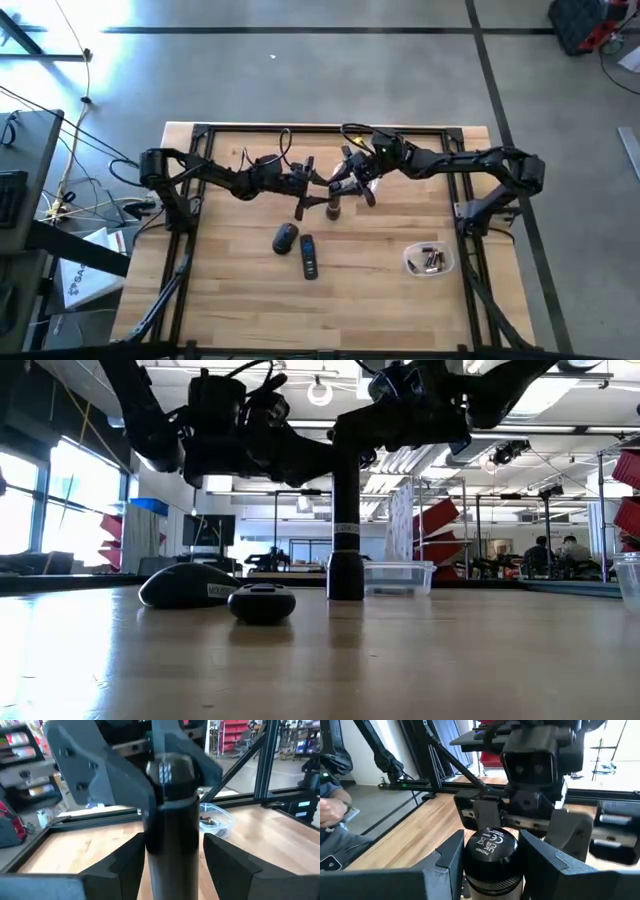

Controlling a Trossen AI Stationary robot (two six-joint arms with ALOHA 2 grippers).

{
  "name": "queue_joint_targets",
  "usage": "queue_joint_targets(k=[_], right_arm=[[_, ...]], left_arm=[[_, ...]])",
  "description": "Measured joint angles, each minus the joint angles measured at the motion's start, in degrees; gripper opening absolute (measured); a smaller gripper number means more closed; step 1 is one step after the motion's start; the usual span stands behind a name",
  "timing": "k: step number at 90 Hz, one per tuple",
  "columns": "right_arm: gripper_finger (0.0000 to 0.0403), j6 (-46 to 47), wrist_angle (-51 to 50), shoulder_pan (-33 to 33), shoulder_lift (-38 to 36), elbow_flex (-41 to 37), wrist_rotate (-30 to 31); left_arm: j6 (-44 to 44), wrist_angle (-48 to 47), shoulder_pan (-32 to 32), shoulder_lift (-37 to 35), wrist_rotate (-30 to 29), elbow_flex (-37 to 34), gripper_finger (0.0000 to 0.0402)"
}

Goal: Insert battery
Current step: Close the flashlight battery compartment

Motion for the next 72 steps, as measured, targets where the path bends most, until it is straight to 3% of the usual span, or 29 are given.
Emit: queue_joint_targets(k=[24, 52, 72], right_arm=[[0.013, -0.42, -0.4, 0.0, 0.02, 0.0, -3.68], [0.013, -0.67, -2.57, 0.04, -0.06, 0.0, -7.66], [0.013, -4.25, -5.08, 0.11, -0.11, 0.07, -12.21]], left_arm=[[-4.22, 12.72, -0.48, 8.75, 2.72, 0.41, 0.0177], [-5.34, 12.44, -1.92, 17.52, 7.85, 7.81, 0.0177], [-5.93, 11.1, -1.87, 18.77, 14.93, 11.74, 0.0152]])
